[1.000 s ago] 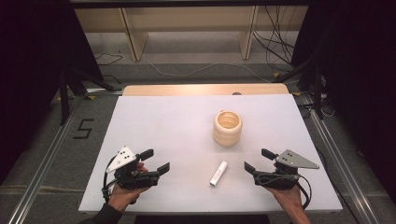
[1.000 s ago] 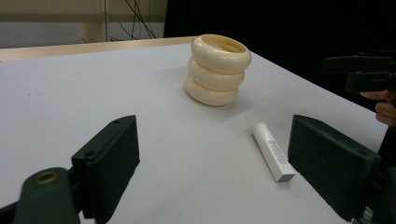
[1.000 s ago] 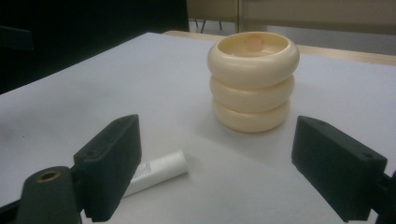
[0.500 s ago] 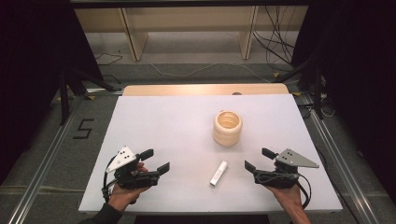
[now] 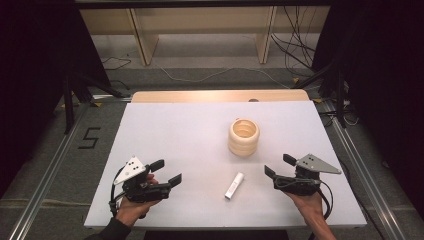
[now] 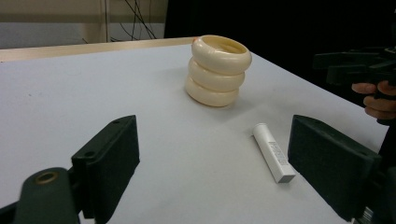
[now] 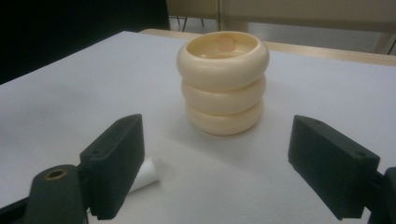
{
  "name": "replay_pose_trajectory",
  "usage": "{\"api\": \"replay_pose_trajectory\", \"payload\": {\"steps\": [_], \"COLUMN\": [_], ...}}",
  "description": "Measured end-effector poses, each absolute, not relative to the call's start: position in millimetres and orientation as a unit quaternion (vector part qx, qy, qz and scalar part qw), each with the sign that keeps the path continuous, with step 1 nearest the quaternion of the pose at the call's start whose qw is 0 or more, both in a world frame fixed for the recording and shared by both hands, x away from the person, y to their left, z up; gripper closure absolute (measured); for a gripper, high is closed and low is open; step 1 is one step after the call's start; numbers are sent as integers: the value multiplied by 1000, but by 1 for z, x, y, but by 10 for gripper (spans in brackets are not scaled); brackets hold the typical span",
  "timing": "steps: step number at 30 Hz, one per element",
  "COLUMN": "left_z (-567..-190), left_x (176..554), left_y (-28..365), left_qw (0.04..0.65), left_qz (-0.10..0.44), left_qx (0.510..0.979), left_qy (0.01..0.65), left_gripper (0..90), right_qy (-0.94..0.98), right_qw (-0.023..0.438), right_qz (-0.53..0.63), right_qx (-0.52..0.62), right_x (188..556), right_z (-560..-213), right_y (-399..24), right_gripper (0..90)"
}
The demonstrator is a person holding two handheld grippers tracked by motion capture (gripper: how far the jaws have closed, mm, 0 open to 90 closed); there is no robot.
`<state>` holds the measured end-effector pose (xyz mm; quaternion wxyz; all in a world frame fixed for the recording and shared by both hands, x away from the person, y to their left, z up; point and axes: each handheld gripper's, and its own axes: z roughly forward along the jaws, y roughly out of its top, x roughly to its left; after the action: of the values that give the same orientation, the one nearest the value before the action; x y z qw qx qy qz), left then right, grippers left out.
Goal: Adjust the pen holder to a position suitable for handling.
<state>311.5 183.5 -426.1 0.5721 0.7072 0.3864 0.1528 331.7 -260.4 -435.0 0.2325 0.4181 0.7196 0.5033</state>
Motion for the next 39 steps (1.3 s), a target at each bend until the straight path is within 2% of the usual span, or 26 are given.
{"api": "replay_pose_trajectory", "payload": {"steps": [6,9,19,30,34,39], "left_z": [-426,-426,-426,-426,-426,-426], "left_x": [312,311,312,312,312,312], "left_y": [184,183,184,184,184,184], "left_qw": [572,571,573,572,572,572], "left_qz": [155,156,154,155,155,155], "left_qx": [705,707,705,705,705,705], "left_qy": [390,387,388,389,389,389], "left_gripper": [162,162,162,162,162,162], "right_qy": [719,717,712,715,719,719], "right_qw": [241,250,263,244,233,228], "right_qz": [488,477,449,438,438,440], "right_qx": [433,443,472,488,488,487], "right_x": [345,354,388,421,430,440], "right_z": [-437,-440,-451,-462,-466,-469], "right_y": [-268,-271,-276,-272,-267,-260], "right_gripper": [253,331,490,774,849,897]}}
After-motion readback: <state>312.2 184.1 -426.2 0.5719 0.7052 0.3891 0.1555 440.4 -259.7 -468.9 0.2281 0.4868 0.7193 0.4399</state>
